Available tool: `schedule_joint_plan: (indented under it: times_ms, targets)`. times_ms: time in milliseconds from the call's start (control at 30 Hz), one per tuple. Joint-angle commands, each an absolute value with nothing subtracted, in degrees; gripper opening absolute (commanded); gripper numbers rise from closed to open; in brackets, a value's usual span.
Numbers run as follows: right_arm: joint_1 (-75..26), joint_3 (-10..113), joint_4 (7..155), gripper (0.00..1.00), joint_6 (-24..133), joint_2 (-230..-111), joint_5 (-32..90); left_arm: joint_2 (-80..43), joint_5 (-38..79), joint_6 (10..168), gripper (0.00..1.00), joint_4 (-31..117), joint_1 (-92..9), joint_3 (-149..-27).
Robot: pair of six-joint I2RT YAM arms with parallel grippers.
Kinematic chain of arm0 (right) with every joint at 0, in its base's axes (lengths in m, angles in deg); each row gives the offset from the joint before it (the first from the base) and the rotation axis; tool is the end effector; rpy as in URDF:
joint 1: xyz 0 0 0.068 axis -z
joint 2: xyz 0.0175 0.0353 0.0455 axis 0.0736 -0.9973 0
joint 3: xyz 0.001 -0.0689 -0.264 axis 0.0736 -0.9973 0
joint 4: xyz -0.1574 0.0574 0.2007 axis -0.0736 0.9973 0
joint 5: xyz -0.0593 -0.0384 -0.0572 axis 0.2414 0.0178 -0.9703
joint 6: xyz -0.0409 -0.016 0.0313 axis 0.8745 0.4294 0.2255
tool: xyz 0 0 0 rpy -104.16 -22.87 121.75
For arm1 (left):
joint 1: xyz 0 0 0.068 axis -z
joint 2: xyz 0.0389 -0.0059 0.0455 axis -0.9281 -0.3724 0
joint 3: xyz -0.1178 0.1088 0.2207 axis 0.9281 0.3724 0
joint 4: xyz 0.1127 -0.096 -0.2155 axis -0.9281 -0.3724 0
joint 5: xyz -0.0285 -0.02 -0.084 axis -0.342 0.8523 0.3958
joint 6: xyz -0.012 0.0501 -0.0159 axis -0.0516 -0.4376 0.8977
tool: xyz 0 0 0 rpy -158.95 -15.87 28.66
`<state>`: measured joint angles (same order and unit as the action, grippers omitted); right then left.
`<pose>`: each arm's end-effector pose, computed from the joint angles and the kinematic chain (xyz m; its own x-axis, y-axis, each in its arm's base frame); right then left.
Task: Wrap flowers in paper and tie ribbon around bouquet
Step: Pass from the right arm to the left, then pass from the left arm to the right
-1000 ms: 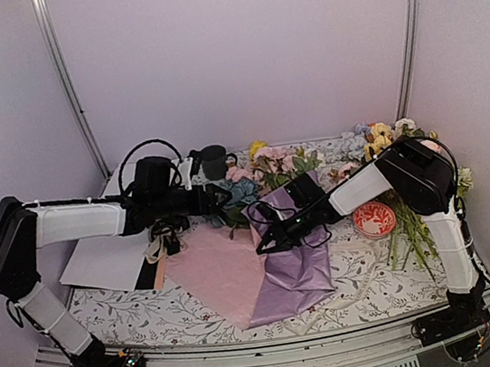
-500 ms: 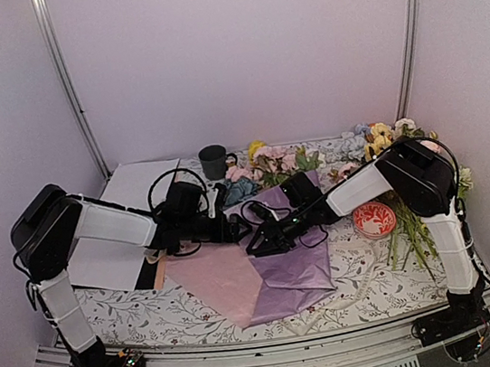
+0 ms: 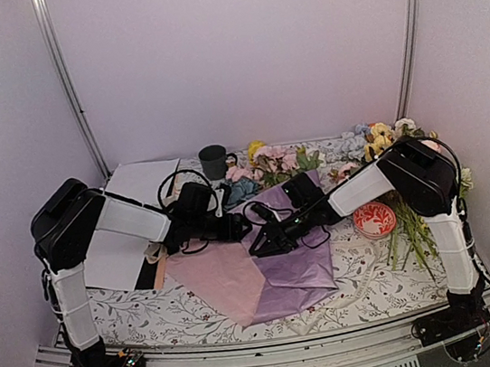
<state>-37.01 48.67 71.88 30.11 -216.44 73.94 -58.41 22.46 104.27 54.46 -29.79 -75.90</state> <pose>0.3113 0.3104 0.0913 -0.8836 -0.3562 -0.3039 -0.4212 0.3217 0.8480 0.3127 -0.2554 0.1143 -0.7835 0.0590 -0.6185 0.4083 0.7992 -0.4411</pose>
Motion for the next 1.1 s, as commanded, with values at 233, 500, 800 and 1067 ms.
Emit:
schedule_joint_plan:
  times_ms: [233,500,800,1067]
  targets:
    - [-36.8,45.6,80.1,0.42,30.7,-203.6,69.1,-64.1,16.7,102.5,0.63,44.0,-30.2,-78.3]
    - [-36.8,41.8,82.2,0.21,29.0,-208.3,64.0,-63.2,15.7,102.4,0.61,43.4,-30.2,-78.4]
    - [-36.3,41.6,86.4,0.05,28.7,-213.9,58.9,-43.5,12.7,100.5,0.74,33.5,-28.4,-76.0]
    - [-36.1,39.6,88.1,0.05,30.5,-212.0,57.0,-18.9,15.1,125.5,0.78,26.3,-25.0,-52.0]
